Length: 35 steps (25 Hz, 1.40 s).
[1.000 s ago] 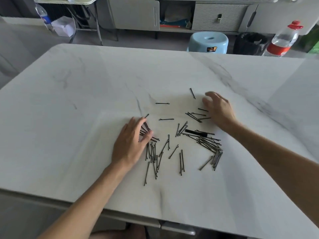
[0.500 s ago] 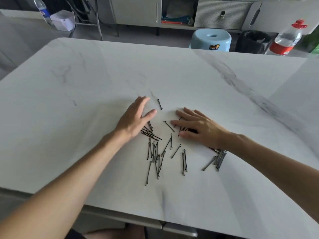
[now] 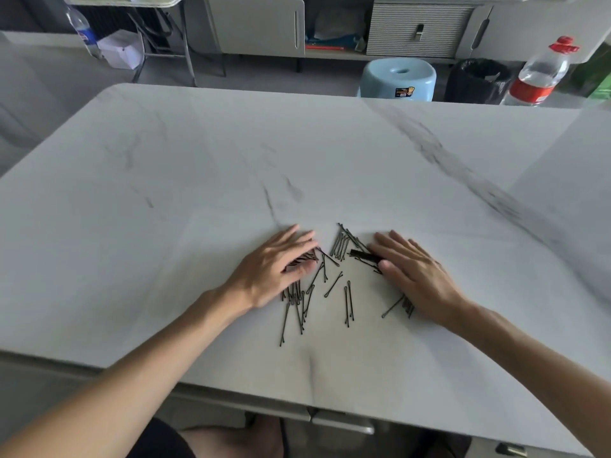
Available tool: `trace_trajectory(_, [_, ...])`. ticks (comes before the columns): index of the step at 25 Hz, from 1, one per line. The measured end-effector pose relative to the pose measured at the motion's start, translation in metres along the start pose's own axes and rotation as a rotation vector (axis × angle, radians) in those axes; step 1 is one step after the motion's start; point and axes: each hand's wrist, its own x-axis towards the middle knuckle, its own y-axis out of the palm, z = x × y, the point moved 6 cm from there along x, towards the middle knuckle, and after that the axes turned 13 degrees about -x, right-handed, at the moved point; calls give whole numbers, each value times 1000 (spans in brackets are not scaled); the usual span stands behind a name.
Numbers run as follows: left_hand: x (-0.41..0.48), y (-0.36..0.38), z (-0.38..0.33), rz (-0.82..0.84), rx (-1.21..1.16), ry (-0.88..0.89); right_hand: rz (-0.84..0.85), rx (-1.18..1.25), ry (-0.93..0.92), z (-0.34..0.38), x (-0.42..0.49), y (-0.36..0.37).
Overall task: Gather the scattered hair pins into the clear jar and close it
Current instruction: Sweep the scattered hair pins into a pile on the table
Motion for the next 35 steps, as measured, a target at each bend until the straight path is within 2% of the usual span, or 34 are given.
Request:
trace_trajectory(3, [-32, 8, -10, -75, -96, -61, -61, -94, 2, 14, -34, 3])
trace_trajectory(5, [-48, 8, -8, -229, -62, -152, -120, -167, 34, 22, -54, 6])
trace_trajectory(7, [-60, 9, -6, -359, 42, -258, -106, -220, 83, 29, -65, 8])
trace_trajectory(10, [-52, 23, -12, -360, 211, -302, -73, -275, 154, 38, -55, 15])
trace_trajectory(15, [-13, 43, -31, -403, 272, -274, -108, -295, 181, 46, -24, 22])
trace_trajectory(21, [6, 52, -47, -414, 229, -178, -157, -252, 183, 45, -34, 15])
trace_trajectory(24, [-4, 29, -29, -406, 197, -137, -57, -296, 225, 44, -76, 19])
trace_trajectory(26, [-10, 18, -15, -317, 283, -102, -4, -323, 231, 46, -84, 24])
trace_trajectory(29, [-1, 28, -13, -193, 350, -83, -43, -308, 250, 53, -67, 25])
trace_trajectory(35, [31, 38, -24, -134, 353, -15, -69, -271, 235, 52, -49, 24])
